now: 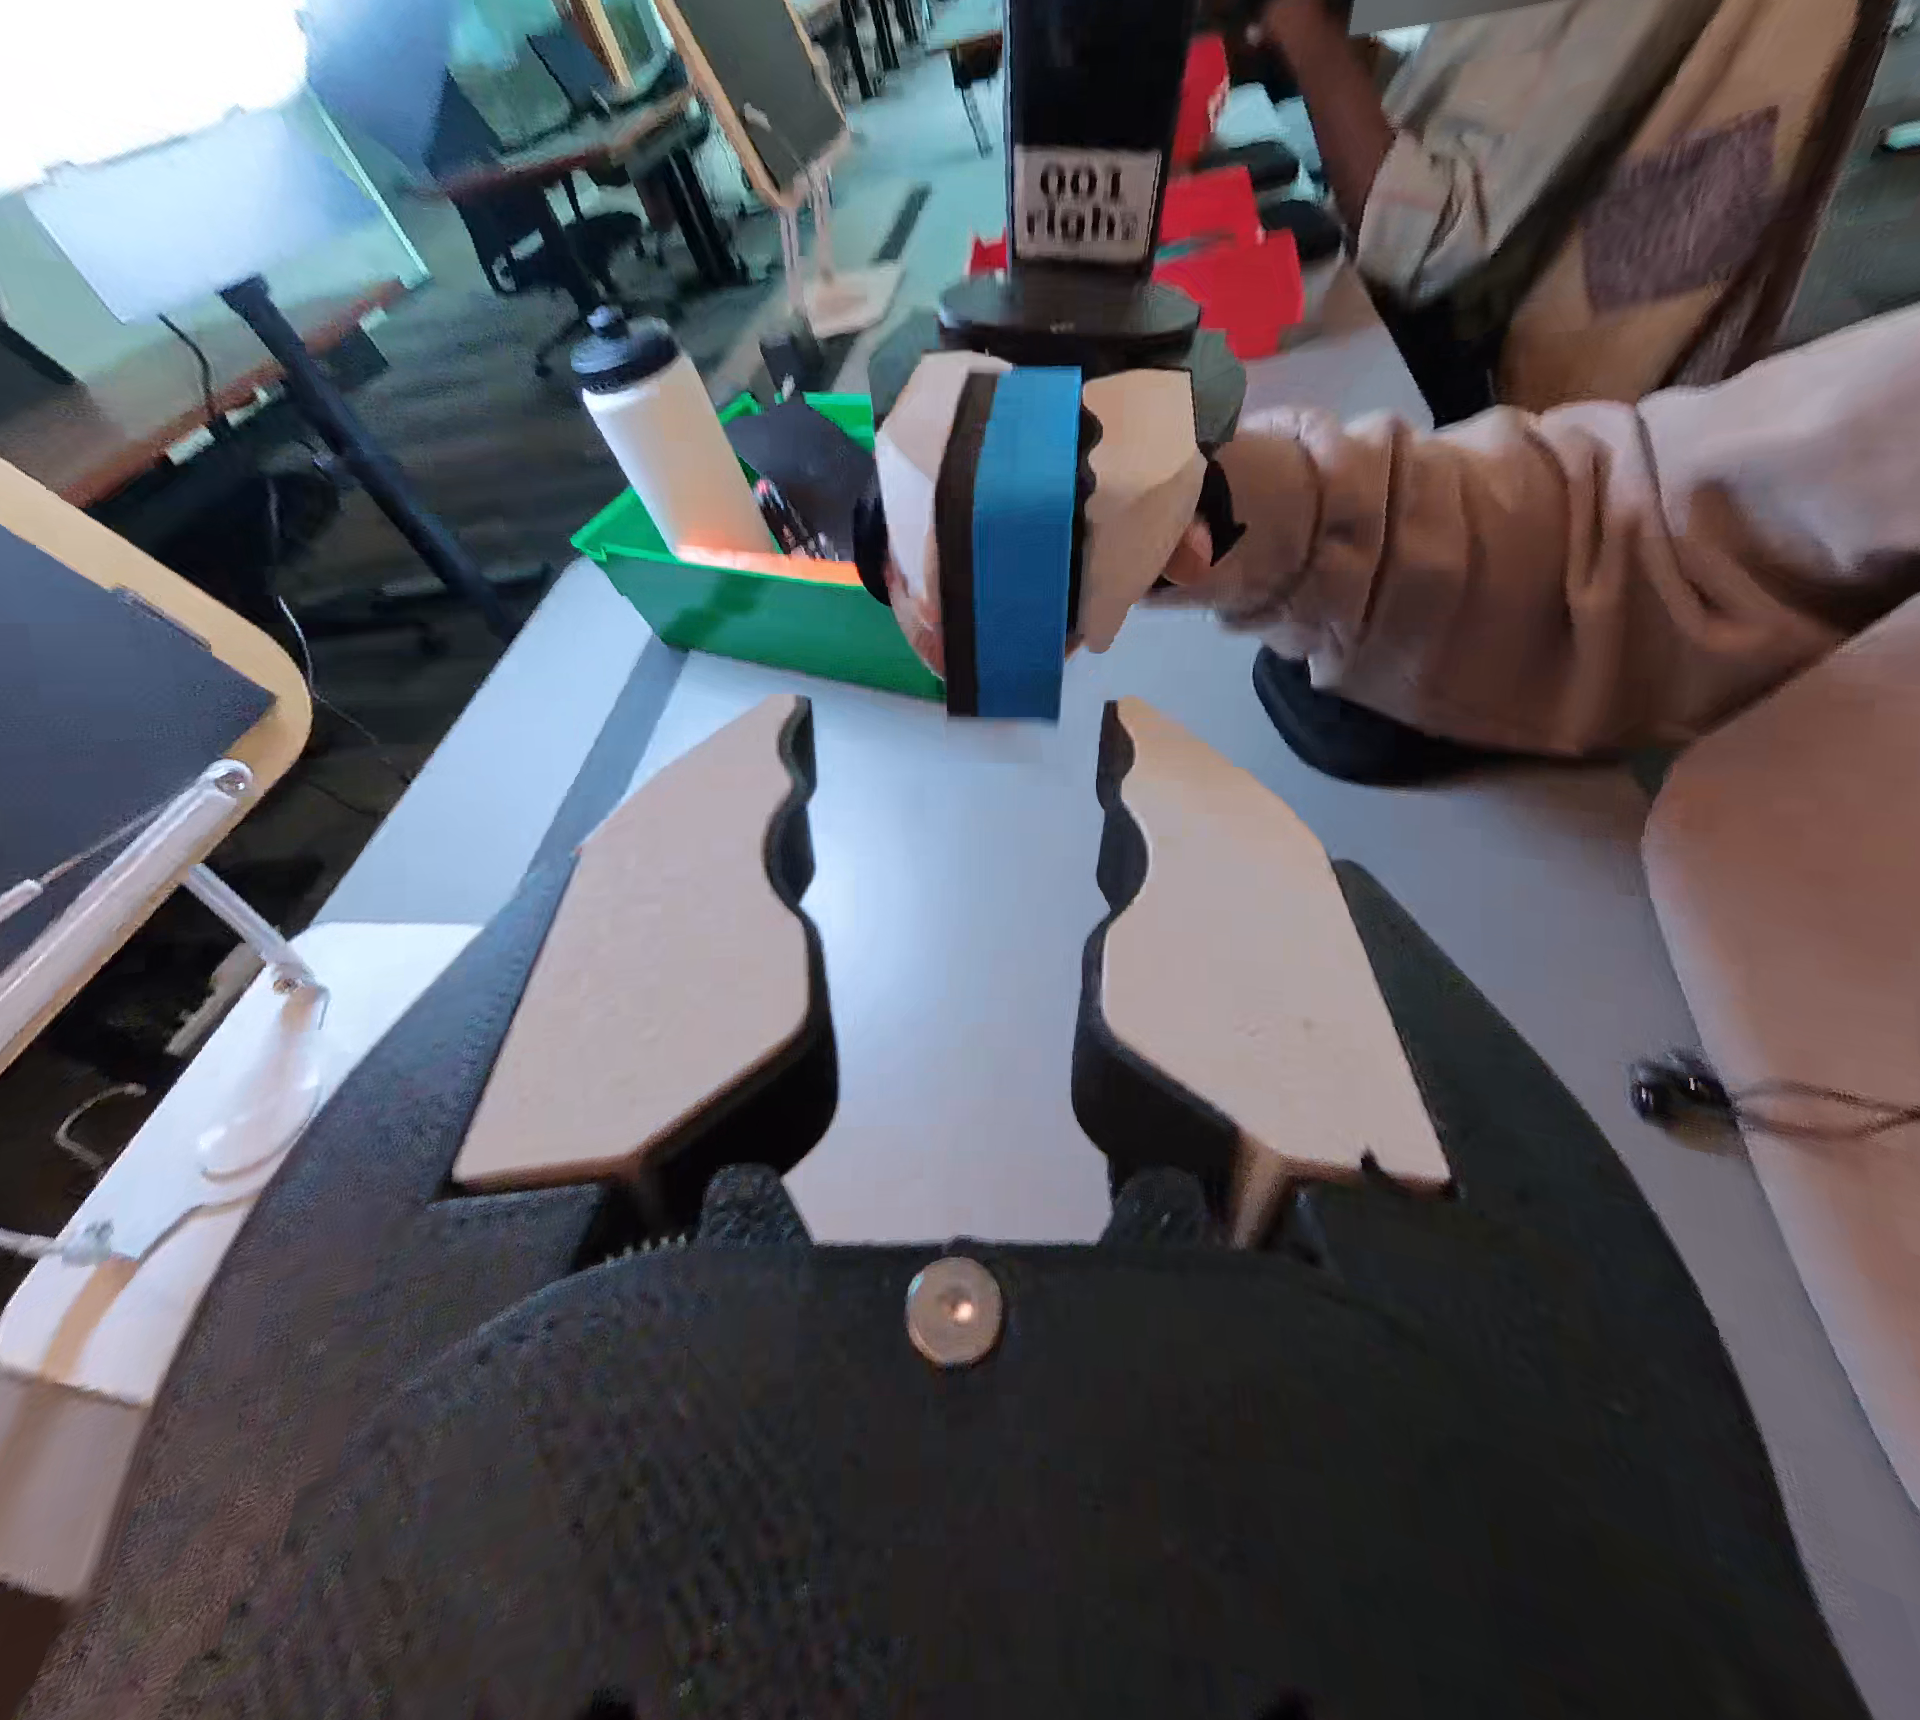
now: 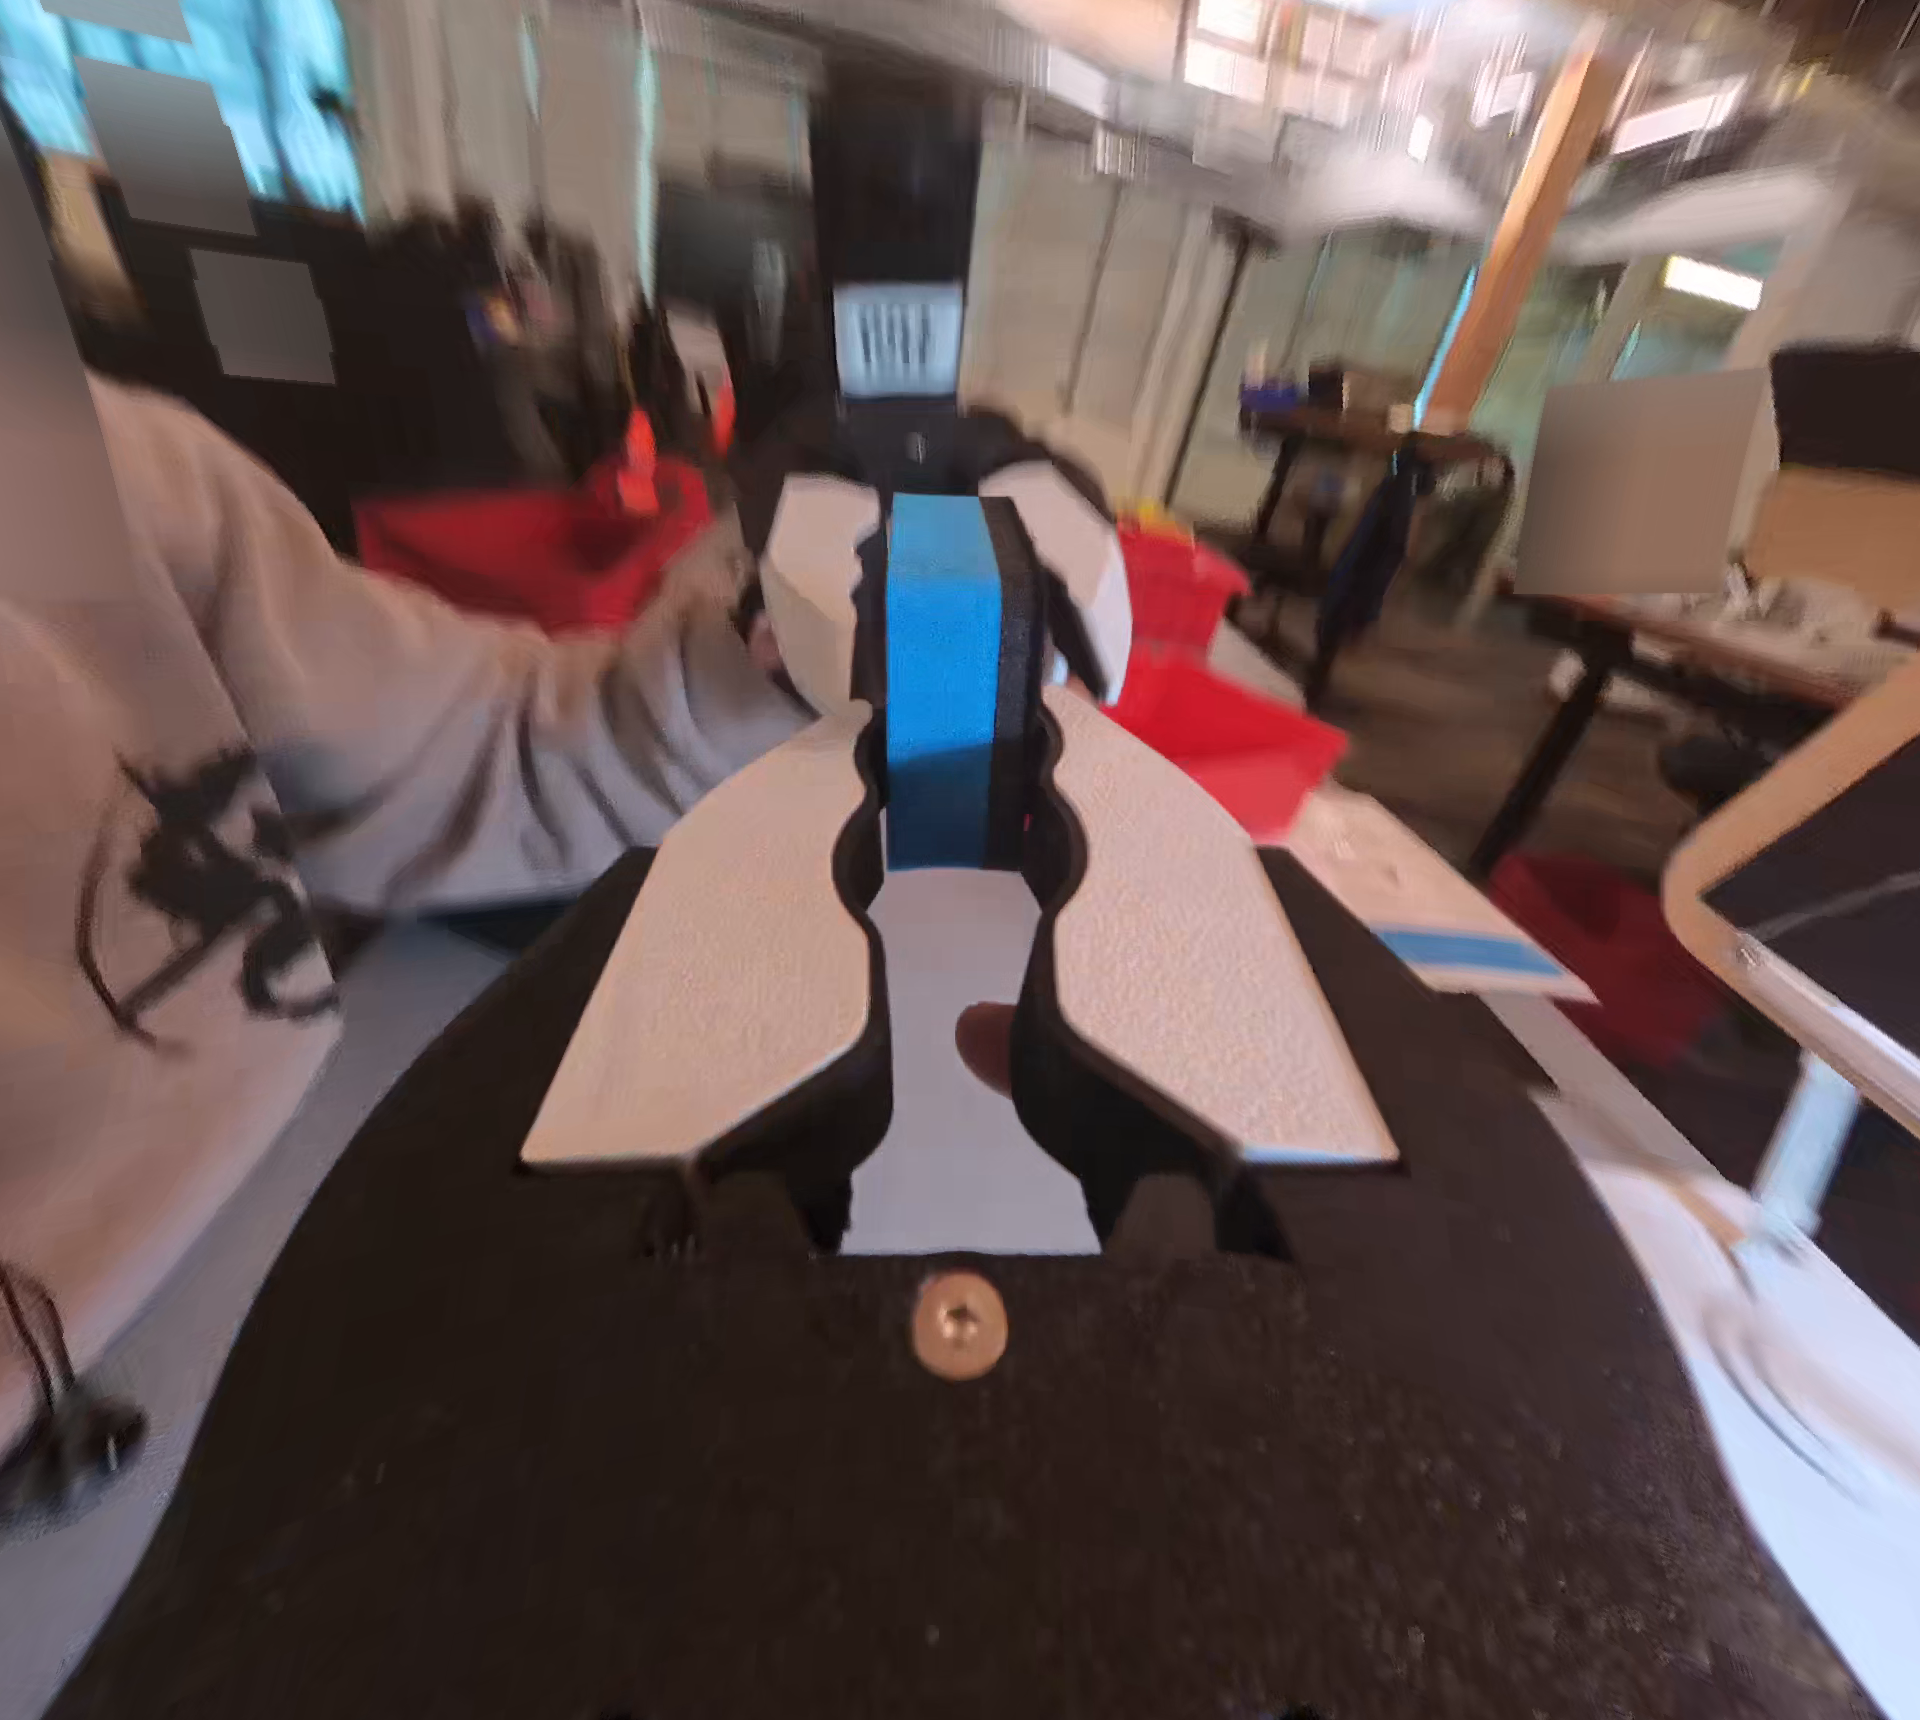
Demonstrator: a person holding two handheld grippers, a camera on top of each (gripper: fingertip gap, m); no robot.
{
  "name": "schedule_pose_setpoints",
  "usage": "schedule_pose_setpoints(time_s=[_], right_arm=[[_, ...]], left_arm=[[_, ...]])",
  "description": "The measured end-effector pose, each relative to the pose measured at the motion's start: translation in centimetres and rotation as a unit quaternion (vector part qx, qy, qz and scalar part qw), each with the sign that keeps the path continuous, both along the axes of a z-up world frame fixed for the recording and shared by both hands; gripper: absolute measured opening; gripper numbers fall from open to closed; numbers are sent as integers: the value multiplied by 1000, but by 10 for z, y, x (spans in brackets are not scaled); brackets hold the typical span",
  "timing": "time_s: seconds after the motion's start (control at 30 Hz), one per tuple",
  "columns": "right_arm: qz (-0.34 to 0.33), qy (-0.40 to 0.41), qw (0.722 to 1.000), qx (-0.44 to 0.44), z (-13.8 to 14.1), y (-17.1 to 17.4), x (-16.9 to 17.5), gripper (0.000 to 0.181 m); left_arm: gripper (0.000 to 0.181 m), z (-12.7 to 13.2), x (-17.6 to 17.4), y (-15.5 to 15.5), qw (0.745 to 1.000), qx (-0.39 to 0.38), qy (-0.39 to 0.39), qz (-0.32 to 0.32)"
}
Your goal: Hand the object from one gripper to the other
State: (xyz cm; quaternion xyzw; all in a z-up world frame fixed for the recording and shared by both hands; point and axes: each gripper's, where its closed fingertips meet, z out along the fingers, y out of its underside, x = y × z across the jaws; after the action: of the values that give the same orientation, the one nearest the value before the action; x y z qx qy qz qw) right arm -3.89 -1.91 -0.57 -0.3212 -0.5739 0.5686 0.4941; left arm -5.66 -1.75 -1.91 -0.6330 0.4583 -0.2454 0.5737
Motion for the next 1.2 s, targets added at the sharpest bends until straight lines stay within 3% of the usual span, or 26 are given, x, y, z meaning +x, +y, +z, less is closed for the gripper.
schedule_pose_setpoints(time_s=[0.1,0.23,0.27,0.3,0.5,0.6,0.7,0.8,0.93,1.03,1.13,1.17,1.2], right_arm=[[44,111,988,-101,29,4,13,23],[73,154,969,-180,26,5,4,24],[81,154,966,-191,24,3,1,24],[74,152,965,-200,22,6,-2,24],[12,61,991,-119,10,17,-6,35],[-56,-29,992,-107,0,38,-5,41],[-41,-91,971,-215,-5,46,-5,48],[-16,-79,949,-306,-2,47,-14,56],[-11,-84,919,-386,-7,45,-28,67],[-8,-73,895,-439,-7,49,-30,62],[-8,-68,886,-458,-11,55,-30,47],[2,-66,888,-454,-11,55,-29,46],[19,-59,892,-447,-9,53,-27,45]], left_arm=[[47,18,12,-8,994,3,-100,-53],[41,30,24,-9,979,13,-191,-74],[30,31,21,-5,978,17,-198,-59],[21,29,17,0,980,17,-191,-44],[20,20,2,3,996,11,-93,-7],[20,19,-14,14,993,92,-9,72],[20,25,-30,26,960,212,67,168],[20,24,-34,35,897,332,164,239],[20,12,-23,39,829,428,252,256],[20,1,-20,43,788,473,306,249],[21,-6,-17,44,770,497,326,233],[21,-6,-16,44,785,488,306,226],[22,-4,-16,42,817,467,264,215]])
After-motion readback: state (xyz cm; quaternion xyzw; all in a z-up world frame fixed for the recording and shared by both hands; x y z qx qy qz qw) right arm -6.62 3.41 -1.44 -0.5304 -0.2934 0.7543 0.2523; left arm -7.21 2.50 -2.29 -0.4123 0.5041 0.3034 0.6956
